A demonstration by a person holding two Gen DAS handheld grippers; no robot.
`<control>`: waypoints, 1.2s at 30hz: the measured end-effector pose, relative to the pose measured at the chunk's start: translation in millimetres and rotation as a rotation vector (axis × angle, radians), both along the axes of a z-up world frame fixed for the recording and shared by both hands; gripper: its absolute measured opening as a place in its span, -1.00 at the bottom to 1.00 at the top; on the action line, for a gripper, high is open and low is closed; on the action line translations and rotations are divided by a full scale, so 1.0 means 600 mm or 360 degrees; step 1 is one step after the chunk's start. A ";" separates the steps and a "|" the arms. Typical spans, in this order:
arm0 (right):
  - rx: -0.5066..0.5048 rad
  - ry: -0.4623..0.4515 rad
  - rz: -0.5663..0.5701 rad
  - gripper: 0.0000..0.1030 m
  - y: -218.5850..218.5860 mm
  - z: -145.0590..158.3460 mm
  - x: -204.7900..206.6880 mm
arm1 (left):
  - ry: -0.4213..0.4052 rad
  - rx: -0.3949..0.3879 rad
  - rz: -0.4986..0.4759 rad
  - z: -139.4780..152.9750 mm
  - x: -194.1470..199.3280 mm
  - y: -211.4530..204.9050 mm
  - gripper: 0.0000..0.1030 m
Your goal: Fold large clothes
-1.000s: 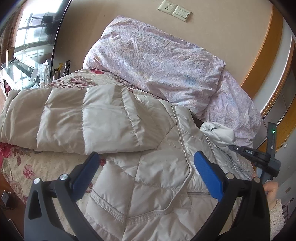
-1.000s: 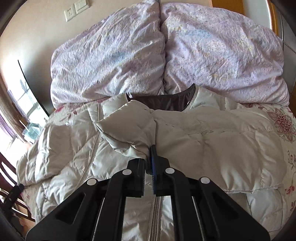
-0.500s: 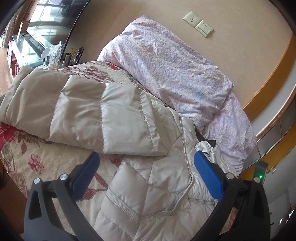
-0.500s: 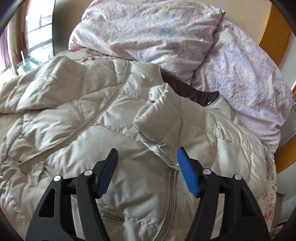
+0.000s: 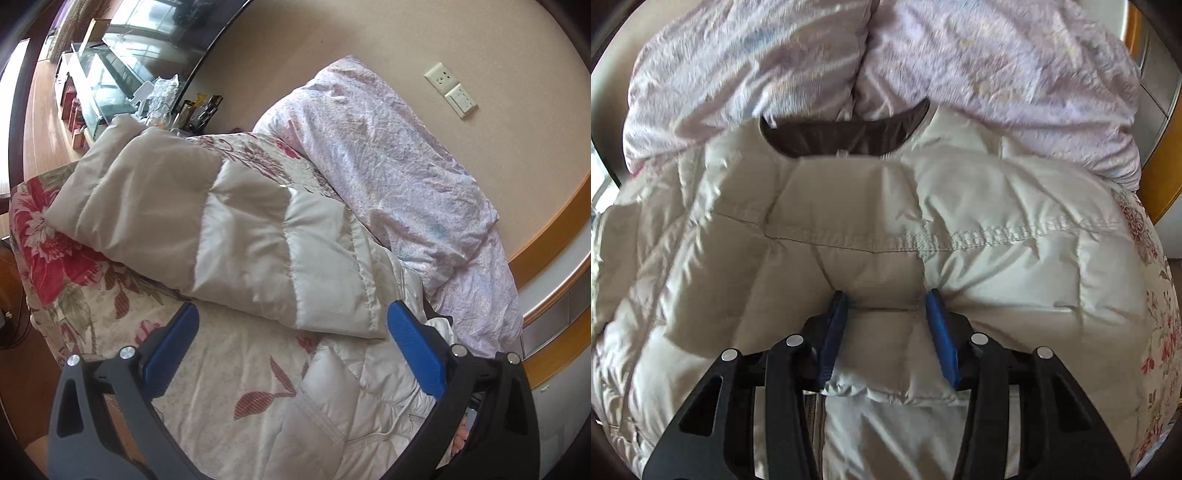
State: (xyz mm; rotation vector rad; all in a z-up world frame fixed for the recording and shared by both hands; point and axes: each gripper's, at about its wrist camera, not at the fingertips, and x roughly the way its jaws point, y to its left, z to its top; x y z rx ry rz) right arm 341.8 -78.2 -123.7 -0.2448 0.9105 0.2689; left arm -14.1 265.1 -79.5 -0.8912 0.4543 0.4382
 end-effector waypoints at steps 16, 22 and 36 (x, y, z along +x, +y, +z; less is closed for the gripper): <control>0.0058 0.0078 0.0001 -0.05 -0.012 0.002 0.002 | -0.0137 -0.0523 0.0330 -0.074 -0.053 0.102 0.78; 0.0082 0.0081 -0.0006 -0.04 -0.014 0.002 0.003 | -0.0192 -0.0562 0.0504 -0.080 -0.071 0.131 0.64; 0.0079 0.0070 -0.0006 -0.04 -0.014 0.002 0.001 | -0.0067 -0.0371 0.0435 -0.059 -0.041 0.140 0.21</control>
